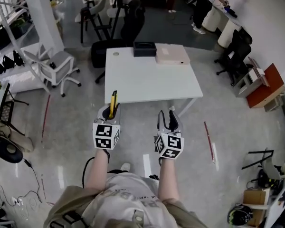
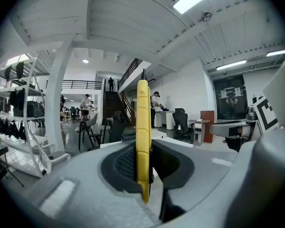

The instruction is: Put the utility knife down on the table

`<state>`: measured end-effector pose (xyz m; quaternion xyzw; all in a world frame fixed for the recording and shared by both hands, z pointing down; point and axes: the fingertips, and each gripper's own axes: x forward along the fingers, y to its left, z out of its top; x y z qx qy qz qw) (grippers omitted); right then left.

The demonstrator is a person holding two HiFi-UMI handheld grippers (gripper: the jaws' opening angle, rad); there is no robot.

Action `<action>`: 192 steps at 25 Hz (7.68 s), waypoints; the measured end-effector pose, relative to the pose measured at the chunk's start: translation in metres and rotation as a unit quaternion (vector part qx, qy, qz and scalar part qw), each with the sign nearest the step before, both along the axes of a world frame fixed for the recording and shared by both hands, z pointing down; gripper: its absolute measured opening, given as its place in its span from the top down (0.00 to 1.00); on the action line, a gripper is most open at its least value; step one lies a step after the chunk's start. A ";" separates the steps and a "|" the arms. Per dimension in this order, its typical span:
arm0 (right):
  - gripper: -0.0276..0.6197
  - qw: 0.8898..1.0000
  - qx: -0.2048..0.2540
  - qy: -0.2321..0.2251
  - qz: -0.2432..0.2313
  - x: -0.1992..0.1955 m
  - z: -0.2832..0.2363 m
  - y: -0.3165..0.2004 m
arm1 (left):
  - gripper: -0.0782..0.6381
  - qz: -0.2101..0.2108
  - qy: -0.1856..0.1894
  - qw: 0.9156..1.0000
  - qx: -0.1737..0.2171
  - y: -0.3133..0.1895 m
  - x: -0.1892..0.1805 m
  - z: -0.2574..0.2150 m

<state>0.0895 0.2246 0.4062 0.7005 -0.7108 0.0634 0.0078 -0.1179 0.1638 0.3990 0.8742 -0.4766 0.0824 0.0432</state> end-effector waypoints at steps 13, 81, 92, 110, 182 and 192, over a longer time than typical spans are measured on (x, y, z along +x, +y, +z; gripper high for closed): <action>0.72 0.998 -0.008 0.005 0.054 0.007 0.005 -0.053 | 0.82 0.061 0.008 0.998 -0.007 -0.072 0.017 0.008; 0.72 0.980 -0.078 0.017 -0.182 0.125 0.070 -0.361 | 0.82 0.021 -0.092 0.989 -0.111 -0.321 0.138 0.101; 0.72 0.952 -0.093 0.072 -0.281 0.081 0.074 -0.389 | 0.82 0.146 -0.167 0.963 -0.156 -0.355 0.141 0.145; 0.72 0.854 -0.156 0.210 -0.450 -0.023 0.107 -0.397 | 0.82 0.345 -0.314 0.867 -0.177 -0.346 0.125 0.205; 0.86 0.728 -0.351 0.046 -0.587 -0.037 0.216 -0.338 | 0.52 0.394 -0.461 0.794 -0.054 -0.311 0.129 0.263; 0.86 0.691 -0.387 0.000 -0.611 -0.042 0.226 -0.315 | 0.52 0.332 -0.497 0.802 -0.031 -0.311 0.099 0.265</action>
